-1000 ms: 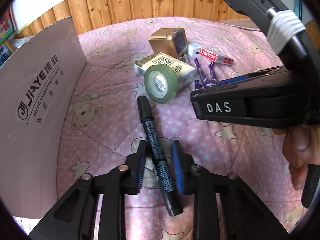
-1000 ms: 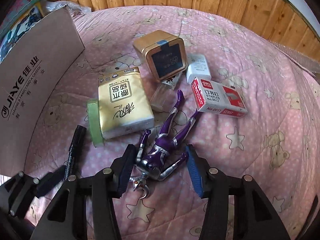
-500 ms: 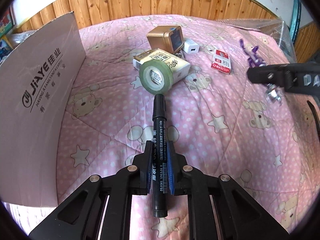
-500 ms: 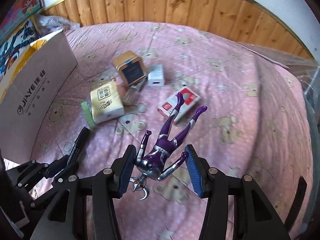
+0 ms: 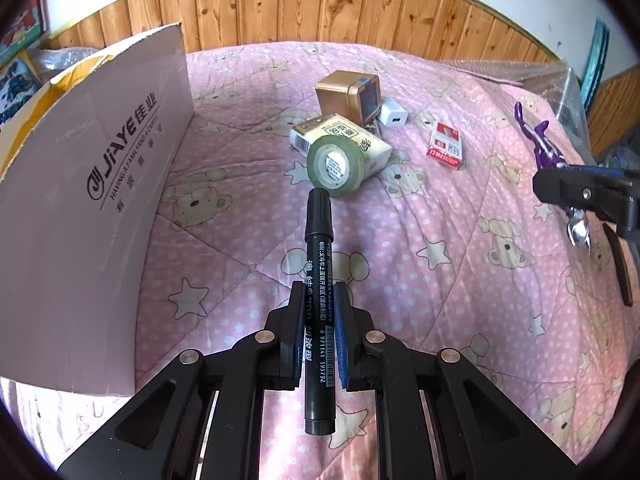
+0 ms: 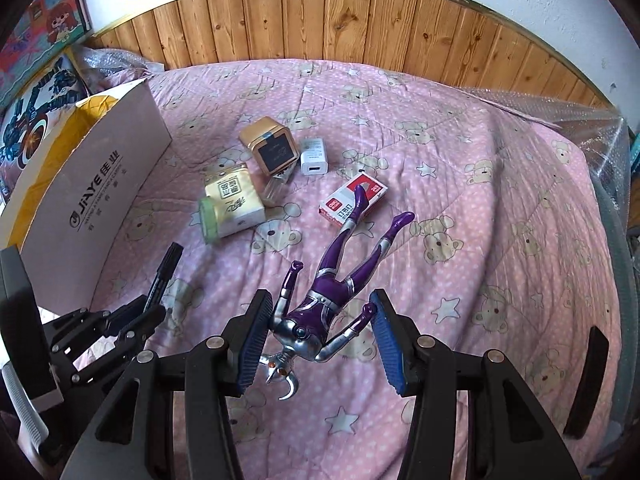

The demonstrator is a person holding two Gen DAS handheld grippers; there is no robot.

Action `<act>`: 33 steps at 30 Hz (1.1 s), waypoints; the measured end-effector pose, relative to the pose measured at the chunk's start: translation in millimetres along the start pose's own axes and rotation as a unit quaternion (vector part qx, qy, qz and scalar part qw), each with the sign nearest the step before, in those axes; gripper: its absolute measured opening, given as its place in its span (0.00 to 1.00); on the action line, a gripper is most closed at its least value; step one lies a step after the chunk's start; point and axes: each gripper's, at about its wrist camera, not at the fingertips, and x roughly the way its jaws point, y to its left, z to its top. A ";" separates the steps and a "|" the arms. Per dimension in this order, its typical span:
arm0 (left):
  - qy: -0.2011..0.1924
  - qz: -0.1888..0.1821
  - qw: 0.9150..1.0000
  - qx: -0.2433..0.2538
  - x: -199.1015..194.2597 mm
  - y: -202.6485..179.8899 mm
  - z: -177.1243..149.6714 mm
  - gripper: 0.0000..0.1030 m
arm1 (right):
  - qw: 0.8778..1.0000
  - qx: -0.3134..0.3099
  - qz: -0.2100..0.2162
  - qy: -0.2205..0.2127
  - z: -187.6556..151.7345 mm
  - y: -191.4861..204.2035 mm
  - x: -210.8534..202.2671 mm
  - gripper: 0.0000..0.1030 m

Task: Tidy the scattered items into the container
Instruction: 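Carry the marker and purple figure over the white box with both tools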

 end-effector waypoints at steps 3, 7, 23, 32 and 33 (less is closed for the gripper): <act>-0.005 -0.004 1.000 -0.002 -3.0 1.5 0.6 0.13 | 1.000 -0.002 0.001 0.000 -2.4 5.2 -3.9 0.50; -0.011 -0.008 1.000 -0.008 -7.2 4.9 1.7 0.13 | 1.000 0.001 0.010 -0.002 -3.2 11.1 -8.1 0.50; -0.056 -0.046 0.995 -0.065 -48.6 30.8 13.9 0.13 | 0.996 0.042 0.079 -0.017 -8.2 27.2 -24.0 0.50; -0.083 -0.076 0.989 -0.097 -63.1 47.0 25.9 0.13 | 0.991 0.057 0.121 -0.031 -3.3 35.1 -34.7 0.50; -0.085 -0.078 0.988 -0.100 -64.6 48.7 25.8 0.13 | 0.990 0.057 0.125 -0.033 -1.3 37.5 -36.5 0.50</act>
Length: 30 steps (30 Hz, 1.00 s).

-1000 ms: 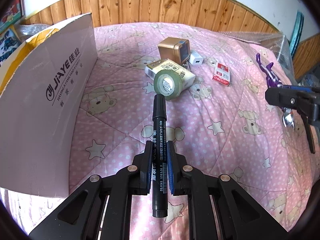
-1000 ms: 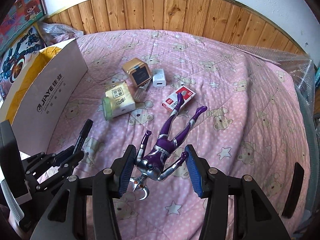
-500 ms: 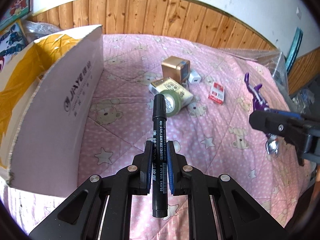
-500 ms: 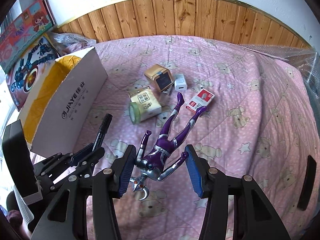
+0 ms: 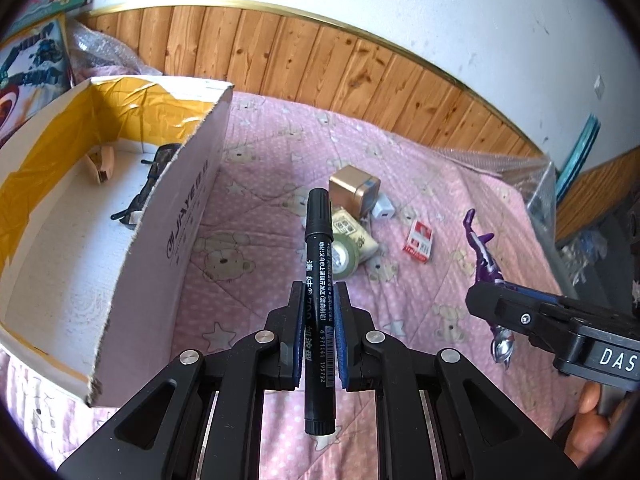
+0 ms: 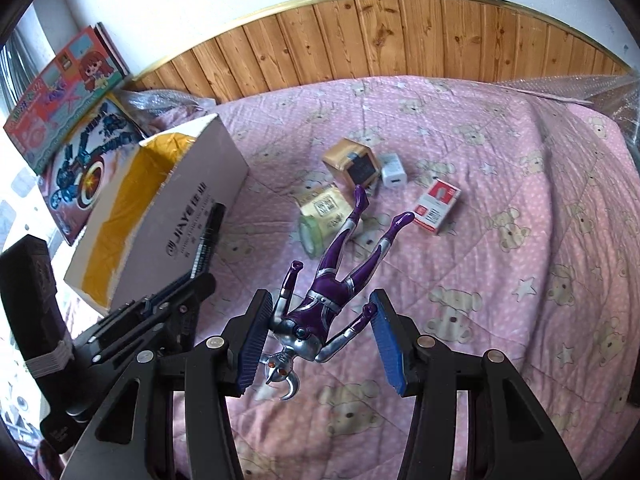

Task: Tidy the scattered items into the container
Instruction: 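Carry the marker and purple figure over the white box with both tools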

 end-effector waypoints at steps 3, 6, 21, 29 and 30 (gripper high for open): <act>-0.009 -0.007 1.000 -0.009 -6.6 3.9 3.7 0.13 | 1.000 -0.001 0.012 -0.004 4.2 8.3 -1.2 0.50; -0.021 -0.014 1.000 -0.016 -14.2 7.2 9.2 0.13 | 1.000 -0.006 0.026 -0.006 6.6 19.8 -1.2 0.50; -0.078 -0.043 0.994 -0.069 -51.3 44.2 35.8 0.13 | 0.997 -0.055 0.051 -0.018 24.1 84.6 -17.1 0.50; -0.127 -0.028 0.982 -0.139 -84.3 101.4 52.2 0.13 | 0.994 -0.091 0.058 -0.029 37.9 125.6 -31.4 0.50; -0.131 -0.027 0.980 -0.149 -87.6 109.4 53.2 0.13 | 0.993 -0.096 0.059 -0.030 39.6 130.8 -33.0 0.50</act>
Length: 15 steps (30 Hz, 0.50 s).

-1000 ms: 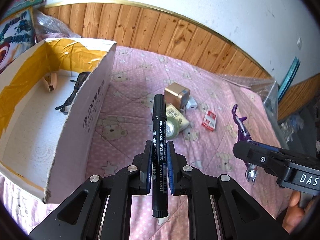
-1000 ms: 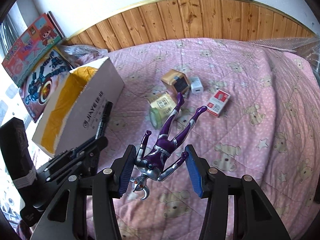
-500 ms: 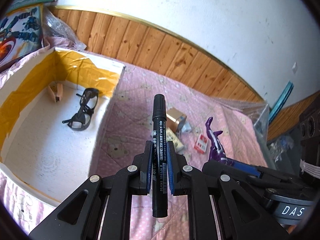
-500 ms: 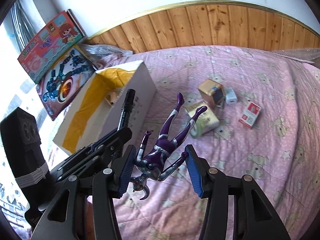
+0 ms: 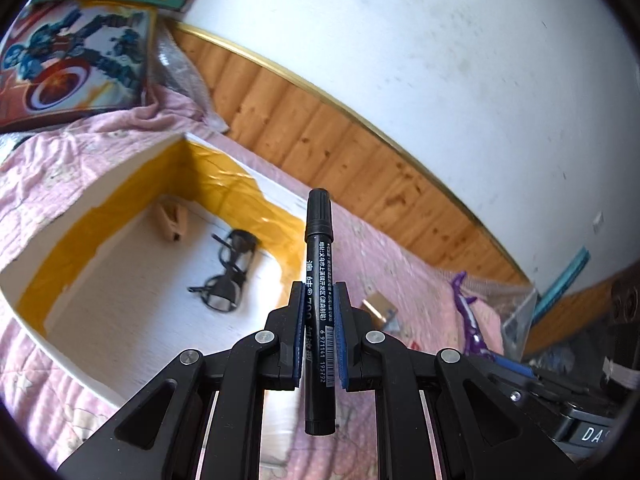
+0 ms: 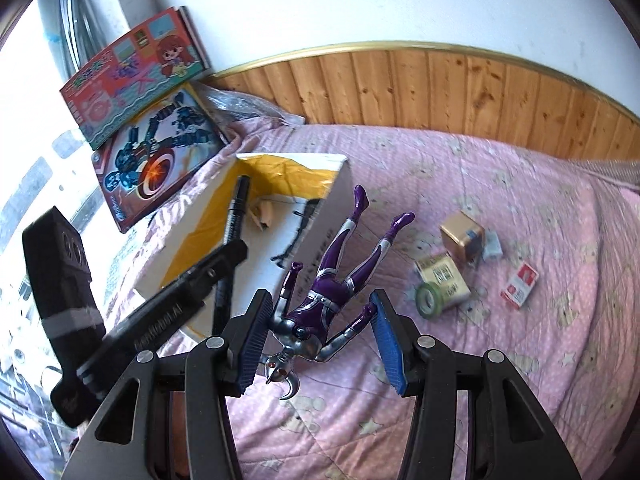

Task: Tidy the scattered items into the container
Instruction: 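Carry the marker and purple figure over the white box with both tools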

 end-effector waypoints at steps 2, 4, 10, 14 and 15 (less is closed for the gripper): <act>-0.009 0.007 1.000 -0.016 -5.9 13.0 7.4 0.12 | 1.000 -0.007 0.003 -0.002 4.4 7.4 -1.1 0.50; -0.017 0.012 0.999 -0.028 -11.5 24.3 14.2 0.12 | 1.000 -0.012 0.005 -0.003 7.5 14.2 -1.1 0.50; -0.031 0.009 0.998 -0.053 -20.2 44.9 25.7 0.12 | 1.000 -0.021 0.014 0.002 11.2 29.4 7.5 0.50; -0.036 0.005 0.997 -0.068 -26.9 57.0 31.7 0.12 | 0.999 -0.023 0.023 0.007 13.2 37.4 17.6 0.50; -0.037 0.005 0.997 -0.073 -28.4 61.0 33.8 0.12 | 0.999 -0.023 0.026 0.008 13.8 39.0 19.8 0.50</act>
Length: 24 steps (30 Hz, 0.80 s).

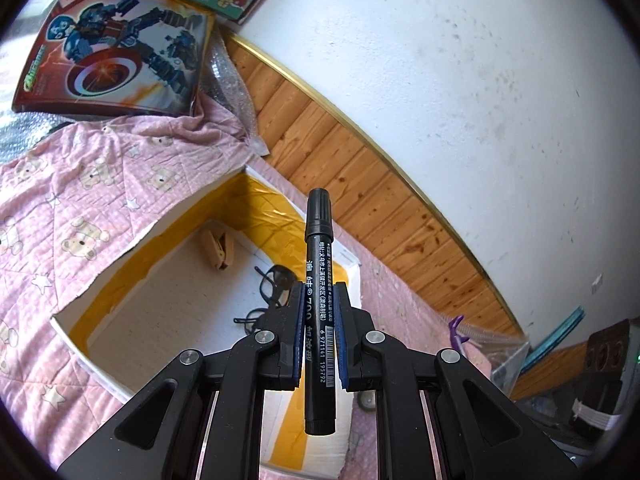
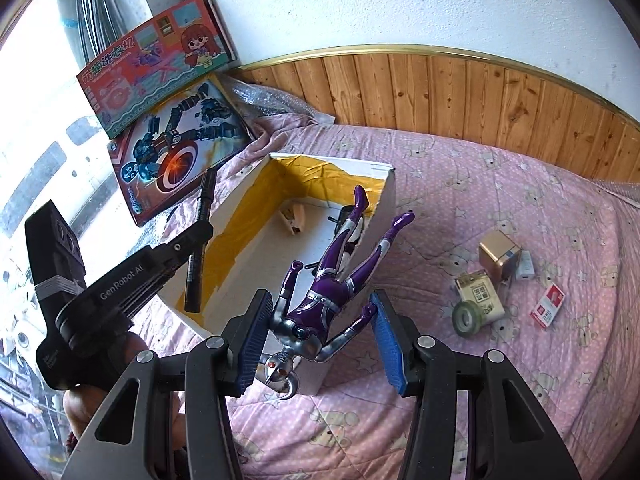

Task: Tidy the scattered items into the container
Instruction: 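Carry the marker and purple figure over the white box with both tools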

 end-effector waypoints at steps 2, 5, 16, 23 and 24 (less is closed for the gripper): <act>-0.001 0.001 1.000 -0.006 -1.2 5.7 4.2 0.12 | 1.000 -0.001 0.006 0.002 1.3 3.2 4.3 0.50; 0.000 0.008 1.000 -0.013 -1.9 15.6 10.2 0.12 | 1.000 -0.001 0.018 0.005 3.4 8.6 11.5 0.50; 0.017 0.034 0.999 -0.019 9.3 34.6 18.0 0.12 | 0.998 0.004 0.053 0.014 8.8 20.2 36.8 0.50; 0.027 0.052 0.998 -0.023 13.6 43.8 21.0 0.12 | 0.998 0.010 0.061 0.018 15.3 10.4 46.7 0.50; 0.027 0.057 0.998 -0.019 14.3 43.2 21.2 0.12 | 0.998 0.010 0.062 0.020 17.1 10.6 48.6 0.50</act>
